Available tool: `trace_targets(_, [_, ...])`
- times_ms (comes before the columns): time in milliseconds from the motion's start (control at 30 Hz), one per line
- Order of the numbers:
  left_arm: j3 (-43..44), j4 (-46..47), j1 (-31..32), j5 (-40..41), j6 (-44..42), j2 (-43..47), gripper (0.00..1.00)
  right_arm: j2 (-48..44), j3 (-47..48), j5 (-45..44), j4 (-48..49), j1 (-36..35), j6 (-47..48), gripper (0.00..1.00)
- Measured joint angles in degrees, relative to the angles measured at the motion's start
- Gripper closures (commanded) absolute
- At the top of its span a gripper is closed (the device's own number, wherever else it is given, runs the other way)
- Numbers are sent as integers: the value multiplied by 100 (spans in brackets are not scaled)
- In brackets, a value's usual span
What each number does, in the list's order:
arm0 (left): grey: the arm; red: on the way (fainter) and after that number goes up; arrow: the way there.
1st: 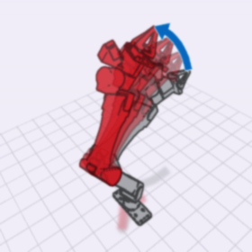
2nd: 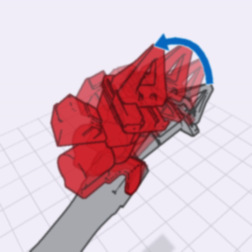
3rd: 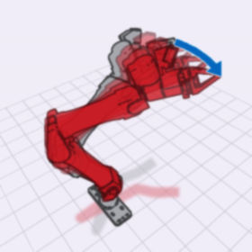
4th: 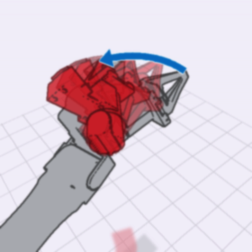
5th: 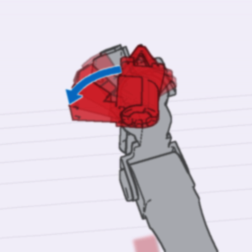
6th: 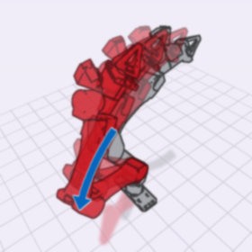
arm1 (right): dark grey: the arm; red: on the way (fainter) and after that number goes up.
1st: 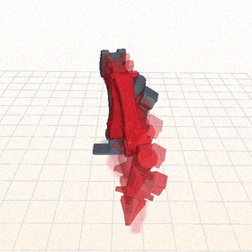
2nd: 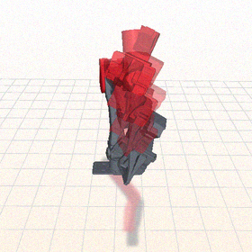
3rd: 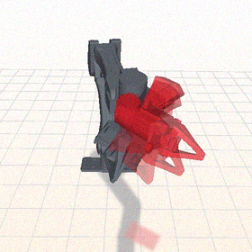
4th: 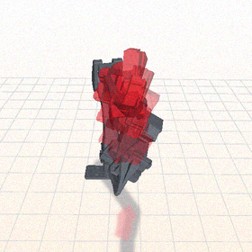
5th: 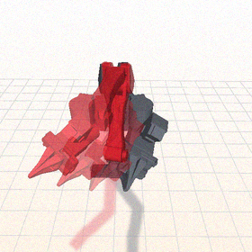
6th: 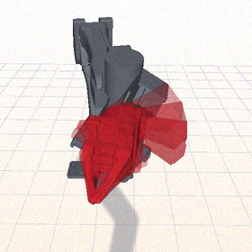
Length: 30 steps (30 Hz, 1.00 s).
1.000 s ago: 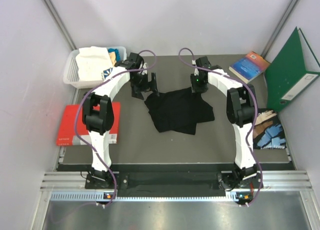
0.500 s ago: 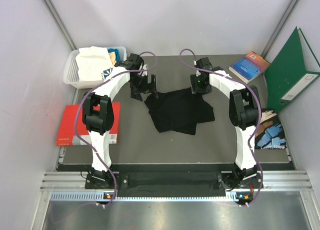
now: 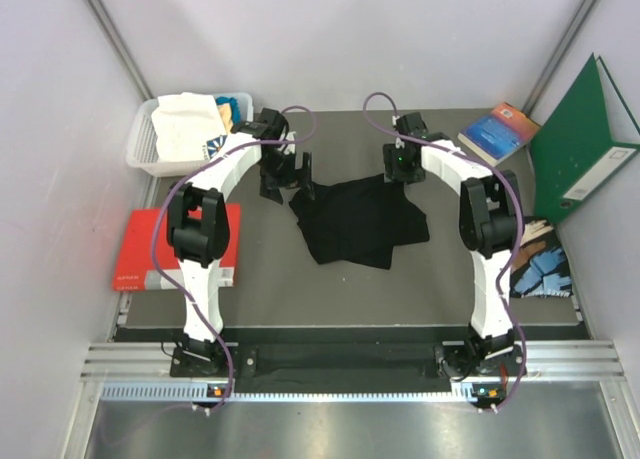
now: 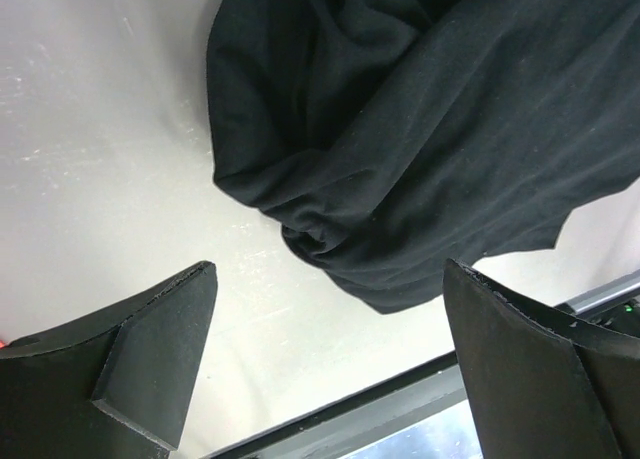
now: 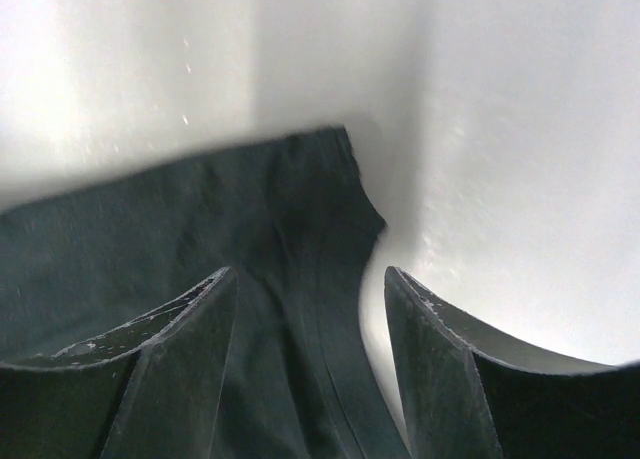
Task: Fold and stack the t-shirts
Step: Flatten the tshirt out
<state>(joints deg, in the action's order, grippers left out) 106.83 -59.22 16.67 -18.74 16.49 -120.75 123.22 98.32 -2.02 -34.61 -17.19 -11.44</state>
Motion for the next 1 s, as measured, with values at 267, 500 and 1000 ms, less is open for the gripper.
trace_targets(267, [90, -127, -2, 151, -87, -74, 1, 584, 474, 323, 343, -35, -229, 77])
trace_targets(500, [105, -151, 0, 232, -122, -76, 2, 713, 765, 457, 254, -216, -192, 100])
trace_targets(1000, [107, 291, -826, 758, 249, -48, 1, -1467, 3375, -1799, -264, -1161, 756, 100])
